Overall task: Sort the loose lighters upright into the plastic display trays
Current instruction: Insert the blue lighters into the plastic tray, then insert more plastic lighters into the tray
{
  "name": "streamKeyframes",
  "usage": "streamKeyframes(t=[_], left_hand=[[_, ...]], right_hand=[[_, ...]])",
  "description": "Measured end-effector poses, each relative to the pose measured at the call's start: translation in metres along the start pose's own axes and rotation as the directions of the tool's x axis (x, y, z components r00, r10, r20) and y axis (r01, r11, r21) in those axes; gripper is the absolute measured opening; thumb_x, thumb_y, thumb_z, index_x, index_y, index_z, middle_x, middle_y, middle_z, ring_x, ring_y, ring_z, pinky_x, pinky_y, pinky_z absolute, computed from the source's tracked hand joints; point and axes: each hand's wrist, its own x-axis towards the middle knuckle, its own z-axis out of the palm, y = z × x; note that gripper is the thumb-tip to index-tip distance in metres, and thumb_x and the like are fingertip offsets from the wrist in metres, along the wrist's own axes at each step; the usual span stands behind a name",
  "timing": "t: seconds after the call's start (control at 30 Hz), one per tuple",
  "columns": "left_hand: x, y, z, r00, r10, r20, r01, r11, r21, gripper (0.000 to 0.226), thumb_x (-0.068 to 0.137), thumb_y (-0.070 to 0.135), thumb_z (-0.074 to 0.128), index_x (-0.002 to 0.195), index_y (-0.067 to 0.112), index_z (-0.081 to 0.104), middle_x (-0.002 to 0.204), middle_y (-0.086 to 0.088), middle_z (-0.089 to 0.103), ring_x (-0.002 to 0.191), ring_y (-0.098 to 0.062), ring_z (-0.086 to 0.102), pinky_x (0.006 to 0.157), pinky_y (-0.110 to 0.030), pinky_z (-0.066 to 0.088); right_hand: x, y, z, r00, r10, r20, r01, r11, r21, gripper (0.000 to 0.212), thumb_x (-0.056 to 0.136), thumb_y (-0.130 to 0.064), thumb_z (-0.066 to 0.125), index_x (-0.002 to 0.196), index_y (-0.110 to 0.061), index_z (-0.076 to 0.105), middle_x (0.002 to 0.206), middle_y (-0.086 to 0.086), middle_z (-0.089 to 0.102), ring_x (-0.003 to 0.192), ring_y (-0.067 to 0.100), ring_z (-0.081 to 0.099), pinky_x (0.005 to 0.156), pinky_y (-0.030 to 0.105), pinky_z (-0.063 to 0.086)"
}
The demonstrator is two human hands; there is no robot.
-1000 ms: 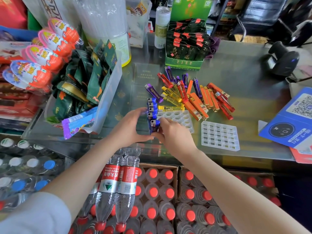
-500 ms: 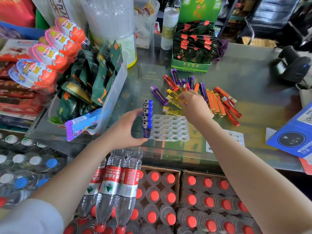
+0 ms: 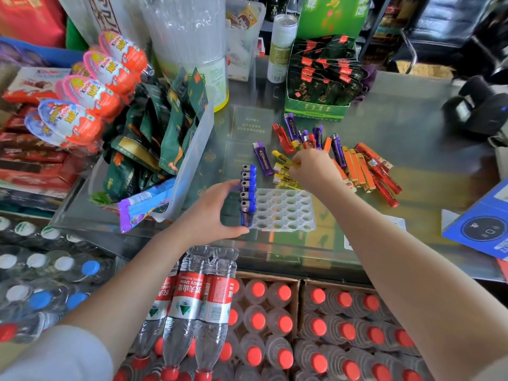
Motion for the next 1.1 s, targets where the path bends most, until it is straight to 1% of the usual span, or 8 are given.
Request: streamKeyframes(t=[0.17,0.27,0.43,0.53,0.7,0.8,0.93,1.1], left_hand=[[-0.001,0.001,-0.002,1.0,0.007,0.007,-0.007,1.0,0.026,0.079,0.065,0.031,0.078,0.131,0.024,0.036,0.128,0.012,0.042,0.12,-0.002,0.036,0.101,-0.022,0.026],[-0.004,0.001,-0.003,1.0,0.013,-0.007,-0.012,0.999,0.041,0.078,0.063,0.03,0.079,0.129,0.025,0.037,0.123,0.014,0.042,0.116,-0.001,0.037,0.097,-0.019,0.027],[-0.009,0.003,-0.005,0.999,0.017,-0.039,-0.016,1.0,0.026,0.078,0.06,0.03,0.082,0.123,0.03,0.037,0.118,0.018,0.042,0.112,0.002,0.037,0.092,-0.015,0.026],[-0.011,0.006,-0.008,0.999,0.023,-0.046,-0.021,0.999,0.028,0.075,0.058,0.03,0.083,0.114,0.038,0.035,0.112,0.022,0.041,0.108,0.004,0.037,0.088,-0.013,0.026],[-0.018,0.002,-0.011,1.0,0.006,-0.028,-0.005,1.0,0.028,0.077,0.06,0.031,0.082,0.114,0.043,0.03,0.115,0.02,0.04,0.113,0.0,0.037,0.091,-0.018,0.027],[-0.018,0.0,-0.009,1.0,-0.002,-0.022,0.002,1.0,0.018,0.08,0.06,0.032,0.081,0.116,0.046,0.026,0.118,0.019,0.039,0.115,0.0,0.036,0.093,-0.018,0.027],[-0.019,-0.003,-0.009,1.0,-0.018,-0.005,0.019,0.999,0.028,0.083,0.061,0.033,0.081,0.119,0.044,0.022,0.119,0.021,0.035,0.113,0.006,0.03,0.094,-0.014,0.023],[-0.019,-0.003,-0.01,1.0,-0.027,-0.002,0.027,1.0,0.005,0.082,0.061,0.03,0.081,0.114,0.05,0.022,0.112,0.033,0.031,0.109,0.013,0.028,0.087,0.004,0.017]], right_hand=[[-0.002,-0.004,-0.002,0.999,0.031,0.043,-0.034,0.998,0.062,0.022,0.087,-0.018,0.056,0.104,-0.005,0.061,0.092,0.012,0.065,0.07,0.024,0.058,0.056,0.029,0.046],[-0.008,-0.003,-0.003,0.999,0.05,-0.02,-0.047,0.991,0.124,0.028,0.086,-0.018,0.059,0.112,-0.009,0.056,0.104,0.008,0.062,0.079,0.023,0.056,0.063,0.03,0.045],[-0.021,-0.008,0.001,0.999,-0.02,-0.045,0.032,0.958,0.283,0.029,0.083,-0.02,0.064,0.109,-0.009,0.053,0.093,0.001,0.057,0.072,0.014,0.053,0.057,0.022,0.041],[-0.019,-0.022,0.005,0.996,-0.087,-0.032,0.092,0.97,0.225,0.03,0.083,-0.021,0.065,0.107,-0.01,0.054,0.098,0.005,0.061,0.065,0.016,0.054,0.056,0.029,0.047],[-0.015,-0.05,0.016,0.984,-0.175,0.025,0.175,0.985,0.005,0.026,0.084,-0.03,0.063,0.102,-0.012,0.059,0.103,0.007,0.058,0.084,0.027,0.058,0.065,0.033,0.045],[-0.009,-0.057,0.018,0.992,-0.124,0.017,0.124,0.992,0.014,0.033,0.084,-0.042,0.059,0.094,-0.011,0.064,0.1,0.006,0.053,0.084,0.027,0.057,0.068,0.035,0.049],[0.007,-0.05,0.018,0.994,0.023,-0.109,-0.018,0.999,0.049,0.033,0.087,-0.035,0.058,0.105,-0.007,0.053,0.104,0.01,0.058,0.089,0.03,0.059,0.07,0.039,0.051],[0.024,-0.047,0.024,0.996,0.089,0.013,-0.09,0.994,0.062,0.023,0.083,-0.027,0.063,0.076,-0.006,0.057,0.068,0.007,0.055,0.065,0.028,0.056,0.052,0.028,0.04]])
